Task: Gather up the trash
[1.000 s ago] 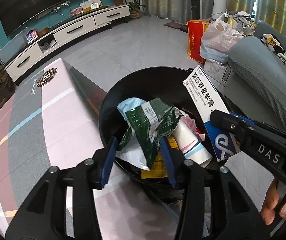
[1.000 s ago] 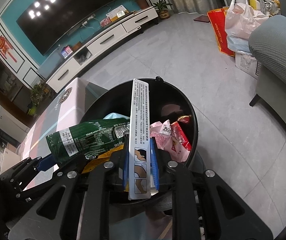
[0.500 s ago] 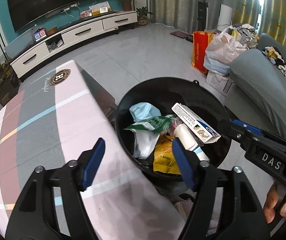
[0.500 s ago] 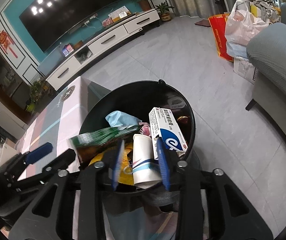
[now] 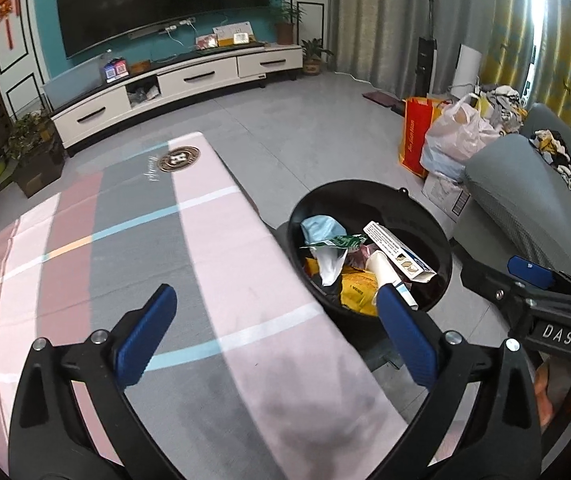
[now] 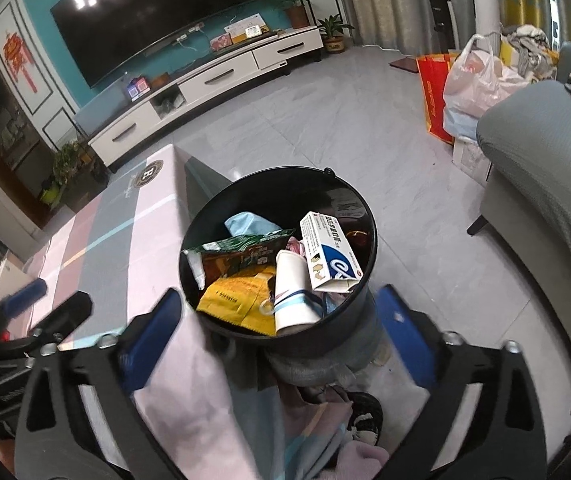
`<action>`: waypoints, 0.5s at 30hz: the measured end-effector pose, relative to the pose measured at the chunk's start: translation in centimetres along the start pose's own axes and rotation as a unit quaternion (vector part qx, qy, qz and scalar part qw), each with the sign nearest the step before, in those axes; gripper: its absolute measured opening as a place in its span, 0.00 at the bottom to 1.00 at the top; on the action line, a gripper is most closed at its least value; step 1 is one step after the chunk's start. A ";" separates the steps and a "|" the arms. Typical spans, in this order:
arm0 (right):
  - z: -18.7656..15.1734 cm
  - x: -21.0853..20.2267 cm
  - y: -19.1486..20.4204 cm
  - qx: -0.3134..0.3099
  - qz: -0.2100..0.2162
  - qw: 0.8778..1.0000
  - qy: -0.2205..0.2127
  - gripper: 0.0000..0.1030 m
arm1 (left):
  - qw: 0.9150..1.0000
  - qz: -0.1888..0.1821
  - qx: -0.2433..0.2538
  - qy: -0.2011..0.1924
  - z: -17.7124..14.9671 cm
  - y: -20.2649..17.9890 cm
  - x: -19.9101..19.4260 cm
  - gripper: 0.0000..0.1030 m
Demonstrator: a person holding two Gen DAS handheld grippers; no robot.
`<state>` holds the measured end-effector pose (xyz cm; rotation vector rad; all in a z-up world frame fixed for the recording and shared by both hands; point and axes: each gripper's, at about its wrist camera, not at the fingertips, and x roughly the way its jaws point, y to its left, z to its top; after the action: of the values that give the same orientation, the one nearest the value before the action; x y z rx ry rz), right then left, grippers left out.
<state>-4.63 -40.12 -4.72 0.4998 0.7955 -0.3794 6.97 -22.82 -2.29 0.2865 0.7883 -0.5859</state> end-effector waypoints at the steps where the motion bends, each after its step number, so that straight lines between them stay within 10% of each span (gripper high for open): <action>1: -0.1 -0.4 0.5 -0.006 -0.004 1.000 0.002 0.97 | 1.000 0.003 -0.003 -0.004 0.0 0.3 -0.6 0.97; 15: -1.9 -5.2 4.7 -0.075 -0.016 0.997 -0.004 0.97 | 0.998 -0.022 -0.049 -0.017 -0.6 2.7 -8.5 0.97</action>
<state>-6.75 -34.54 -0.62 0.3447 0.8176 -0.3471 3.44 -17.10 3.63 0.1697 0.7892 -0.5907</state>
